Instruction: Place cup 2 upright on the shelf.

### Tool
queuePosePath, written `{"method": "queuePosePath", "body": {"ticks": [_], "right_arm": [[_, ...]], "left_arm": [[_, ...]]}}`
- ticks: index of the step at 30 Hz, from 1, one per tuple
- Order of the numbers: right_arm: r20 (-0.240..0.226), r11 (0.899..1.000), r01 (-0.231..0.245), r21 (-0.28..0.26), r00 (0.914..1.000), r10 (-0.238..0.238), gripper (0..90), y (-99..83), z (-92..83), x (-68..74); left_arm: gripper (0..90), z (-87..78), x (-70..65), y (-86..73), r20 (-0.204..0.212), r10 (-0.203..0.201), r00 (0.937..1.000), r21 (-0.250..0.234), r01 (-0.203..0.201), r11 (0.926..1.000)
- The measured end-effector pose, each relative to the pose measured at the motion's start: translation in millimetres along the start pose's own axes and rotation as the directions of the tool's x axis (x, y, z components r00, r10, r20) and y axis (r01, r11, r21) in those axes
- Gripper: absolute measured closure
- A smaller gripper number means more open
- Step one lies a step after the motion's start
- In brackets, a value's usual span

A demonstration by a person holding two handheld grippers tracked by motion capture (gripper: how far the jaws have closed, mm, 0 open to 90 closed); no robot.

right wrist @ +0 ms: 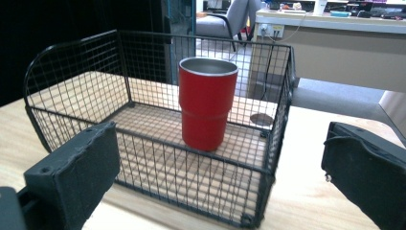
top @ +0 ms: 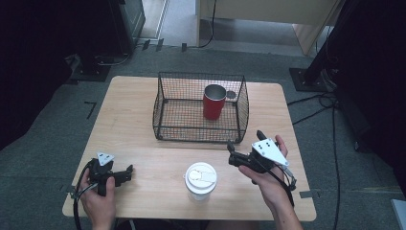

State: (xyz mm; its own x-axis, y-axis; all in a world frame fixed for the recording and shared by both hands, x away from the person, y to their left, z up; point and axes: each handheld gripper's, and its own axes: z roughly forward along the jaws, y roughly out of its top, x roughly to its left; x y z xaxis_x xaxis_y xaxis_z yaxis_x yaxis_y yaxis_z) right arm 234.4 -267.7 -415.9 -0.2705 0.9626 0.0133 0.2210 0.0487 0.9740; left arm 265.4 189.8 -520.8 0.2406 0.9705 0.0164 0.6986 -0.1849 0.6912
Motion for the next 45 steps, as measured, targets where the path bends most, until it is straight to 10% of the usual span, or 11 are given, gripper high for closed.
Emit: {"method": "queuePosePath", "body": {"ticks": [23,45], "right_arm": [[-0.083,0.999,-0.007,0.033,0.9965,0.010,0.0,-45.6,-41.0,6.5],[-0.245,0.998,0.009,0.059,0.9695,0.006,0.0,-67.0,-64.3,43.0]], "left_arm": [[0.0,0.0,0.0,0.0,0.000,0.000,1.0000,0.001,0.000,1.0000],[0.0,0.0,0.0,0.0,0.000,0.001,1.0000,0.001,-0.001,1.0000]]}}
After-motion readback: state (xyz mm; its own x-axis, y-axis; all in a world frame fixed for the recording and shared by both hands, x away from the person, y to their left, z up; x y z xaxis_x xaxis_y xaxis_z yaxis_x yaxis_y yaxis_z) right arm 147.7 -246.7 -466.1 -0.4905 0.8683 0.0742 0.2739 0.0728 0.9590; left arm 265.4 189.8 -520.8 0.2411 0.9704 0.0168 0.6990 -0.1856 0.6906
